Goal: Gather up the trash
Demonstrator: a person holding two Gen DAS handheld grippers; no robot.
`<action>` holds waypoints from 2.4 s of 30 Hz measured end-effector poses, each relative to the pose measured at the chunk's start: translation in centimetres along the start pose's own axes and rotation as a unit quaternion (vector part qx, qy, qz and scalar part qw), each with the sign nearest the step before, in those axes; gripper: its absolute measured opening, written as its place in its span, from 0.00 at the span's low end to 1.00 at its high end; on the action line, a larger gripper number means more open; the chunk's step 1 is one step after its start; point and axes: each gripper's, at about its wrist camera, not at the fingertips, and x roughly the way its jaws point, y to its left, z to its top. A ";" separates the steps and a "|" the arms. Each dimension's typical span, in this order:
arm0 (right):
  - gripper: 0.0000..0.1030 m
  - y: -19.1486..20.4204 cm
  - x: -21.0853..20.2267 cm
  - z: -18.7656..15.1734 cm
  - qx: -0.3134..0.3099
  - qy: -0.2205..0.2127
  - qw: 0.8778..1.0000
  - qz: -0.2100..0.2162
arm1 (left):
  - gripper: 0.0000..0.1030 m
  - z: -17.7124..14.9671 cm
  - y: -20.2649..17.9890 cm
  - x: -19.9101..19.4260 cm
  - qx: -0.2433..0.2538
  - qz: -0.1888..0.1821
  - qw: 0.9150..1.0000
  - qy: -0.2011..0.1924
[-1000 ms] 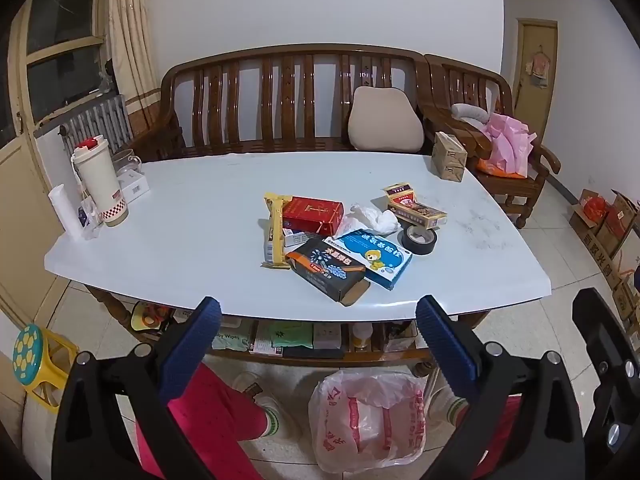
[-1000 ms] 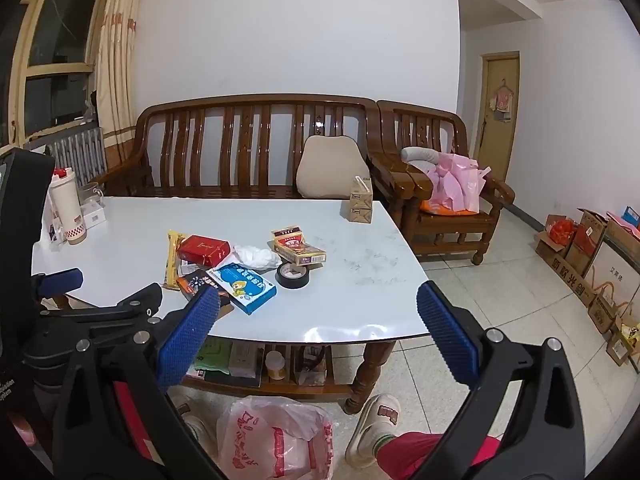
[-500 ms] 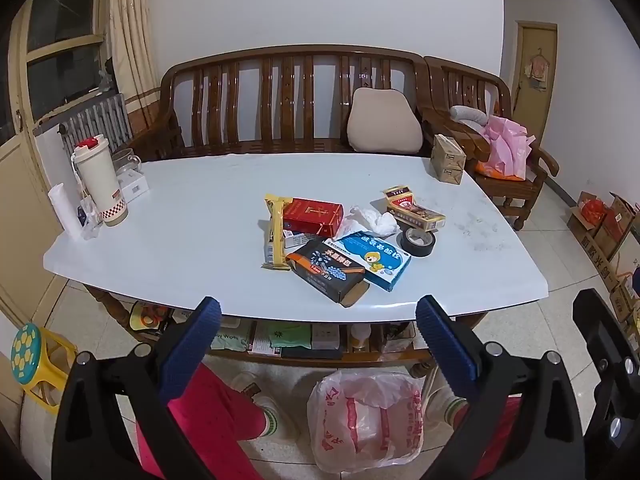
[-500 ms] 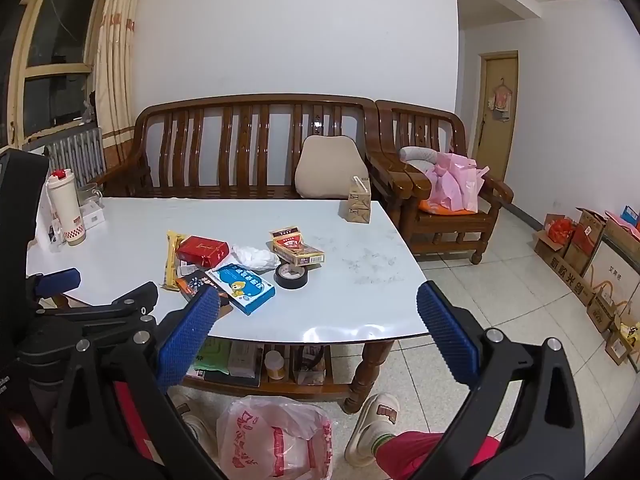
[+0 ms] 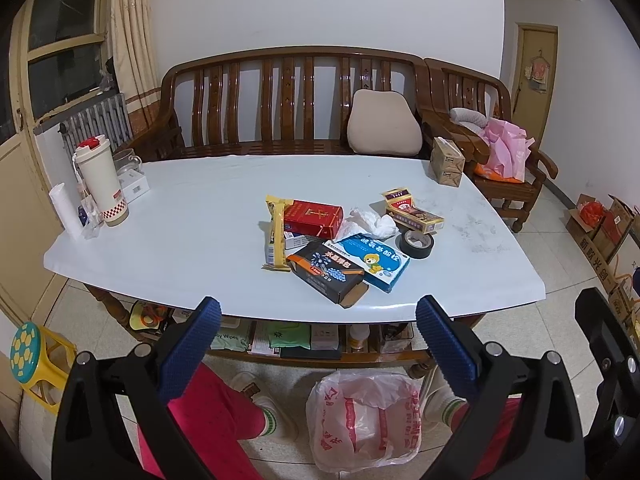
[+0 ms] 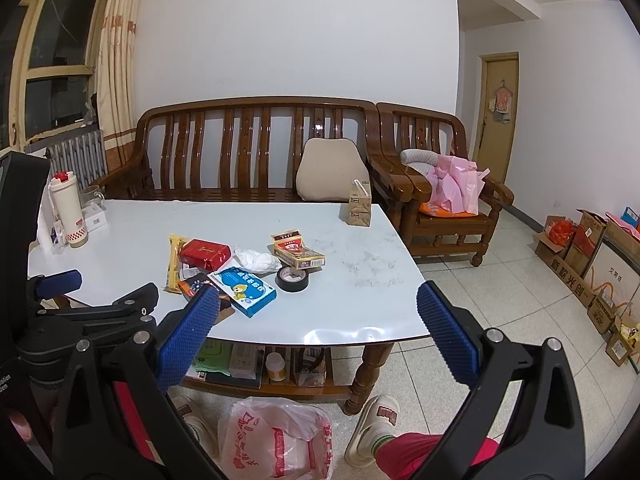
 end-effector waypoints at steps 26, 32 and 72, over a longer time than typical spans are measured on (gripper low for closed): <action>0.94 0.2 -0.4 0.1 -0.001 0.001 1.000 0.000 | 0.93 -0.1 -0.1 -0.2 0.001 0.000 1.000 0.000; 0.94 0.3 -0.4 0.0 -0.002 0.002 1.000 0.001 | 0.93 -0.2 -0.2 -0.2 0.000 -0.002 1.000 0.002; 0.94 -1.3 10.9 6.3 -0.102 0.095 0.982 0.128 | 0.93 4.9 7.5 9.2 -0.001 -0.019 0.990 0.140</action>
